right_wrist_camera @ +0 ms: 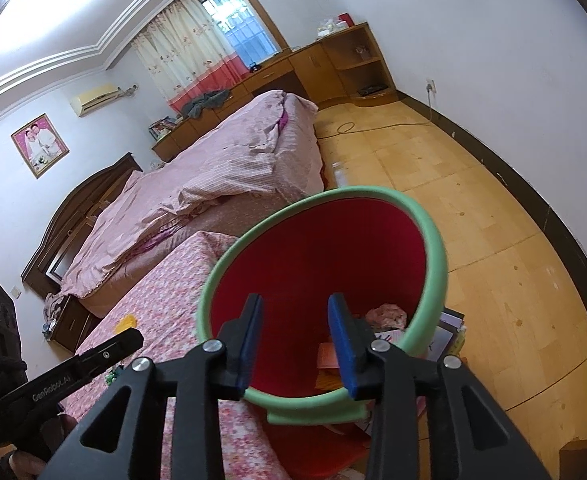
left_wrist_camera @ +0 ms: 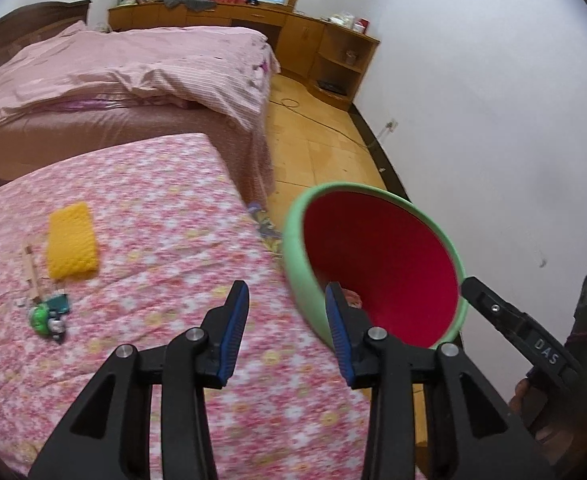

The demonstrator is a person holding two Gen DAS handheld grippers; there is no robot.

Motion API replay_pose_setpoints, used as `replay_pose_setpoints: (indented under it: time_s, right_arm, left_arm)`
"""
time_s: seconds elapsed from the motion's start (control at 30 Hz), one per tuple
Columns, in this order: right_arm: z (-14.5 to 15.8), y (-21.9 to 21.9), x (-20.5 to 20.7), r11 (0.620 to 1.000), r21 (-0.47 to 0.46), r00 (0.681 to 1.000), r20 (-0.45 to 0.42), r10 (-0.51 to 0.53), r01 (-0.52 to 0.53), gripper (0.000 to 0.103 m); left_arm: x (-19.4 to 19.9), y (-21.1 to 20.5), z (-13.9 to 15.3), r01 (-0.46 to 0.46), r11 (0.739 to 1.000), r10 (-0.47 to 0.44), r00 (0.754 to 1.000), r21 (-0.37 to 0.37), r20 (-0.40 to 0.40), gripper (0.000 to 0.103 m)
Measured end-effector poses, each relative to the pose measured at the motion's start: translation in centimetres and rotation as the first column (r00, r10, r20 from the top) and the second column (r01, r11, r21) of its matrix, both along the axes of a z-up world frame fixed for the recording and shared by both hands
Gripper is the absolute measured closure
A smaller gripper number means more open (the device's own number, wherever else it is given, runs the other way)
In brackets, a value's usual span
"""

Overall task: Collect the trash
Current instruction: 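Move both tools back over the remaining trash on the bed, then grasp the wooden stick with the left tool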

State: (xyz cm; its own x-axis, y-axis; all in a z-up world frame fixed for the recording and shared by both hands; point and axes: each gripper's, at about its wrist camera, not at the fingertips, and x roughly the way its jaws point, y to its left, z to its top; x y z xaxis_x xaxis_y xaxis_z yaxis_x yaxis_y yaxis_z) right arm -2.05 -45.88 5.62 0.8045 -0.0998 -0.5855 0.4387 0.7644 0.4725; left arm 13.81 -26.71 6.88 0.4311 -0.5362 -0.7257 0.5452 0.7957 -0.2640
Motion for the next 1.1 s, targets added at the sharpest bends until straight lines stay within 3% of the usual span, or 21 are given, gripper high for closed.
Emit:
replay_pose_setpoints:
  time_s: [0.37,0.7,1.1]
  right_arm:
    - [0.6,3.1,2.4,0.998,-0.013,0.998,-0.007,0.055,-0.055,0.058]
    - [0.3,5.9,5.4,0.995,-0.020,0.994,-0.037,0.100,-0.101,0.053]
    - [-1.1,8.3,8.8,0.988,-0.013,0.985,-0.084,0.154,-0.155,0.053]
  left_arm:
    - [3.8,7.3,-0.4,-0.163,0.987,0.163,0.987,-0.006,-0.004,0.064]
    - [8.0,13.6,-1.8,-0.310,0.951,0.310,0.951,0.014,0.002,0.064]
    - [12.5,16.7,-5.5,-0.392,0.918,0.395,0.918,0.067,-0.041,0.064]
